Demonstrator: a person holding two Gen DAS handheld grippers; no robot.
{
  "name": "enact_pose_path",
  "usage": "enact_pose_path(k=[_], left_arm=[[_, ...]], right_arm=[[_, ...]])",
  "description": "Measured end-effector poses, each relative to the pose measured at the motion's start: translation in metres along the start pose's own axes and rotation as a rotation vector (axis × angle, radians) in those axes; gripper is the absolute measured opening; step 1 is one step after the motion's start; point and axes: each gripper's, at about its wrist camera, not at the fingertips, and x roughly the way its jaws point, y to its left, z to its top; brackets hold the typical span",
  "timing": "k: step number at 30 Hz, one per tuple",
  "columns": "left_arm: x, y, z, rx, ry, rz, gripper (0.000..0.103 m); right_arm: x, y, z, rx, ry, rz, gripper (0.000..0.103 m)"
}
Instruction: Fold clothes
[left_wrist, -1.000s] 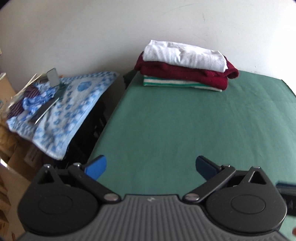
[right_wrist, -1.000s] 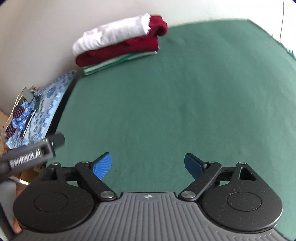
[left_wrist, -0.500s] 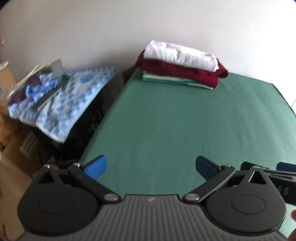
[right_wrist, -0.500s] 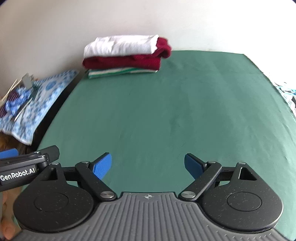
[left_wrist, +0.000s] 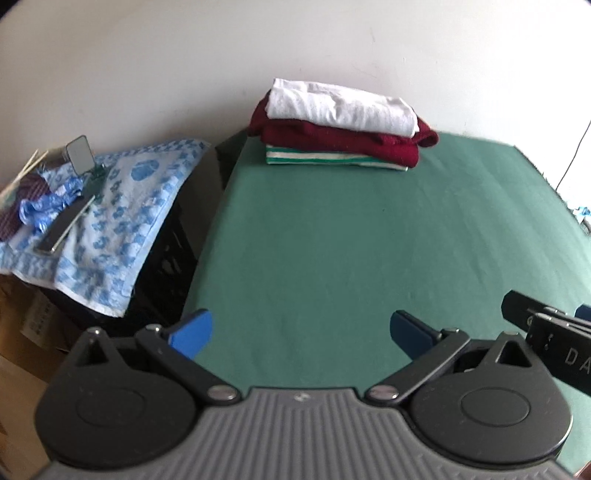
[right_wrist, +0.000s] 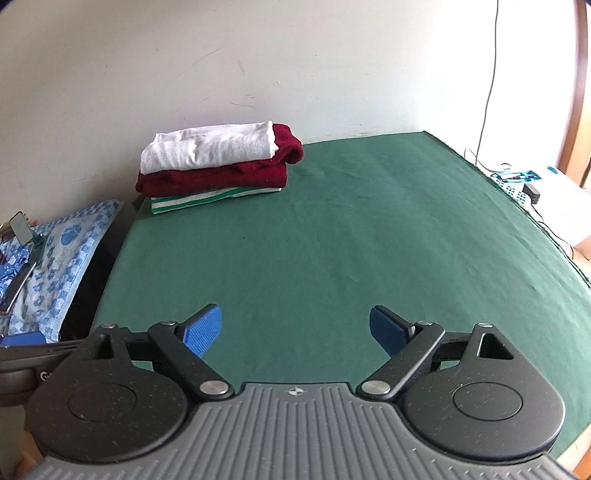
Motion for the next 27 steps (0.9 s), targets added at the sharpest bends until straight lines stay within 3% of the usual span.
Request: enact_pose_path(k=[5,10,16,27], left_arm=[[0.001,0.002,-0.004,-0.022,0.009,0.006,0.102],[-0.006,-0.016,-0.010,0.068,-0.054,0.121,0.102],[0.000,-0.015,-0.006,-0.053,-0.021,0.108,0.102],[0.001,-0.042,-0.018,-0.043,-0.006,0.201,0.102]], right_arm=[[-0.002,0.007,-0.003,-0.002,-0.008,-0.013,0.090],[0.003,0.007,-0.001,-0.036,0.006,0.014,0.090],[0.009,-0.001,0.008,-0.077,0.013,0.062,0.090],[0.014,-0.020,0.004,-0.097,0.052,0.120,0.090]])
